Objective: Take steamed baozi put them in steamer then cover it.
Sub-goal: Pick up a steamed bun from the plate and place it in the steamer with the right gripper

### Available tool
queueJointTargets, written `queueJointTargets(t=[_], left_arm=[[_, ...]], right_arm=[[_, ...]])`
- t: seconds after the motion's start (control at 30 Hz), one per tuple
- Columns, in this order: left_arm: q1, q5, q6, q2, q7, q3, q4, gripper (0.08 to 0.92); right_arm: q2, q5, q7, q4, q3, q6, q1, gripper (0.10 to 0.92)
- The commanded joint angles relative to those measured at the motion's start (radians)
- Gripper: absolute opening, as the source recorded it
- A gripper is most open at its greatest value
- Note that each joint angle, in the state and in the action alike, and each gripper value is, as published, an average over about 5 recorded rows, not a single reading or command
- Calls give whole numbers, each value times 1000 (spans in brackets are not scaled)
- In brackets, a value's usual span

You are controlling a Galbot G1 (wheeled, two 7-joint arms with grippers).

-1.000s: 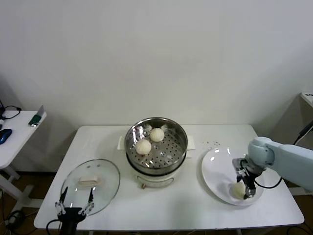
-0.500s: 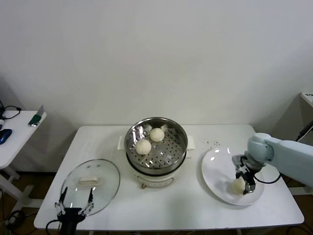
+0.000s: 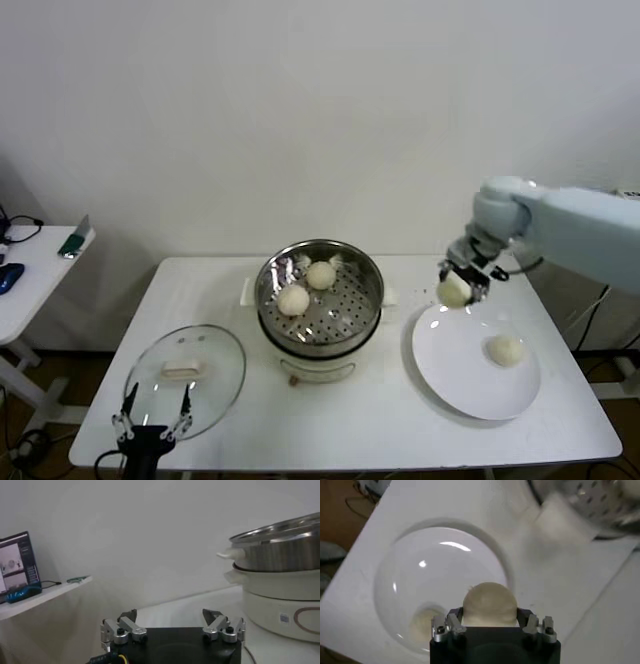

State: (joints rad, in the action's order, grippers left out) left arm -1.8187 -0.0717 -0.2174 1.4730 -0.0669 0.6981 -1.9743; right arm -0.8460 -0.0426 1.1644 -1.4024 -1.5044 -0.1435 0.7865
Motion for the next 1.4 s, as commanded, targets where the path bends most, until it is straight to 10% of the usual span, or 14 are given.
queueJointTargets(t=[0.03, 0.53, 1.4], left_arm=[[-5, 2, 0, -2, 1, -2, 1, 823], [-14, 11, -1, -23, 2, -10, 1, 823], [-3, 26, -5, -25, 2, -11, 26, 823]], right_arm=[[-271, 48, 20, -12, 43, -242, 148, 703], [-547, 140, 14, 31, 109, -245, -128, 704], [-525, 190, -16, 50, 62, -258, -196, 814]])
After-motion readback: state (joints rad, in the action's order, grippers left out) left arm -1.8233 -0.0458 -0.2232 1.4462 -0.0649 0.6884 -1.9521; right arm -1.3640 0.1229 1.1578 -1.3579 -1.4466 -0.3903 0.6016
